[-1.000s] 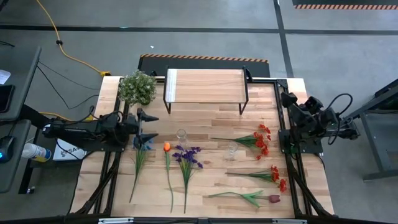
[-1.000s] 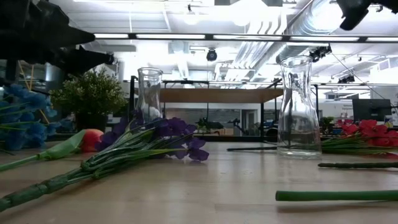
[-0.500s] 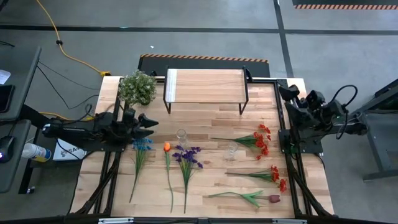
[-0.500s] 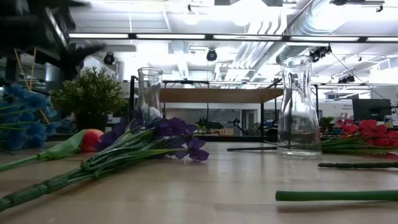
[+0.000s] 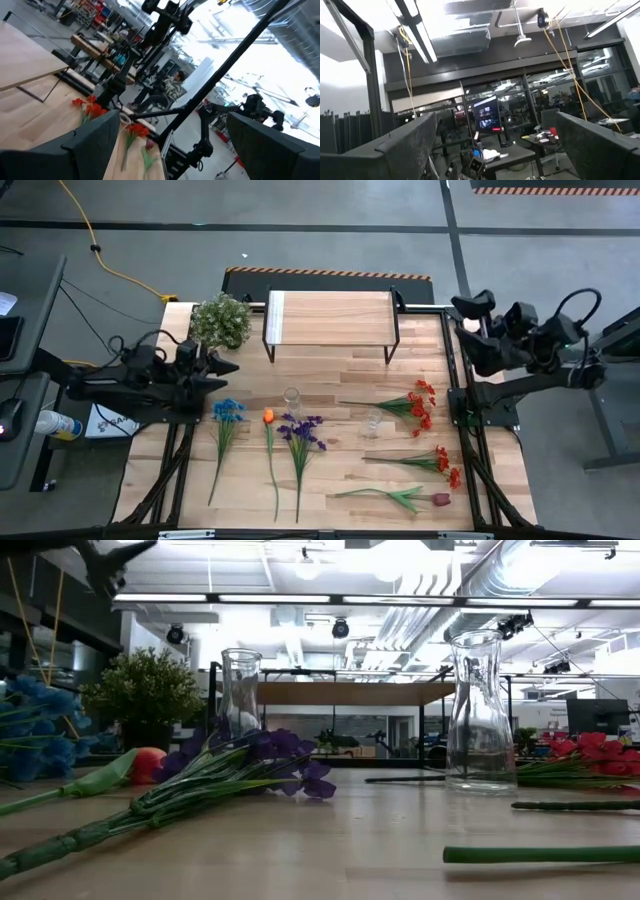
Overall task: Pick and place flowers into a vace then onto a shelf
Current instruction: Put the blue flowers into the left transparent vase
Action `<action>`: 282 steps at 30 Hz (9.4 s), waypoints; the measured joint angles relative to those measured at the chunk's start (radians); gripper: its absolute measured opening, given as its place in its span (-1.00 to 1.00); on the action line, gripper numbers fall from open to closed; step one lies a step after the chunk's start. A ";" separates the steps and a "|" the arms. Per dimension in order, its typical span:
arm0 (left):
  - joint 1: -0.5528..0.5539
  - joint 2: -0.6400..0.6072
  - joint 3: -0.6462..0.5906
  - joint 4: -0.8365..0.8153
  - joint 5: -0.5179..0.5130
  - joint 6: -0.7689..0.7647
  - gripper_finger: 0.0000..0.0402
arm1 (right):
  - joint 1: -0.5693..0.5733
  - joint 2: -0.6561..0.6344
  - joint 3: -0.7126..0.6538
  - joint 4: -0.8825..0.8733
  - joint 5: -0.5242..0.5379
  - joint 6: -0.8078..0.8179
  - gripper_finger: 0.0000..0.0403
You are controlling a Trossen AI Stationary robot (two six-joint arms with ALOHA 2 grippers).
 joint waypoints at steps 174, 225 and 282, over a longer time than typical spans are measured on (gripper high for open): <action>-0.765 1.466 0.472 -0.852 -0.015 -1.440 -0.82 | 0.000 0.102 0.226 -0.398 -0.117 0.087 0.96; -0.956 1.466 1.088 -1.396 -0.128 -1.680 -0.81 | 0.000 0.102 0.226 -0.435 -0.117 0.079 0.96; -0.851 1.406 1.051 -1.477 -1.467 -1.290 -0.81 | 0.000 0.102 0.226 -0.445 -0.128 0.079 0.96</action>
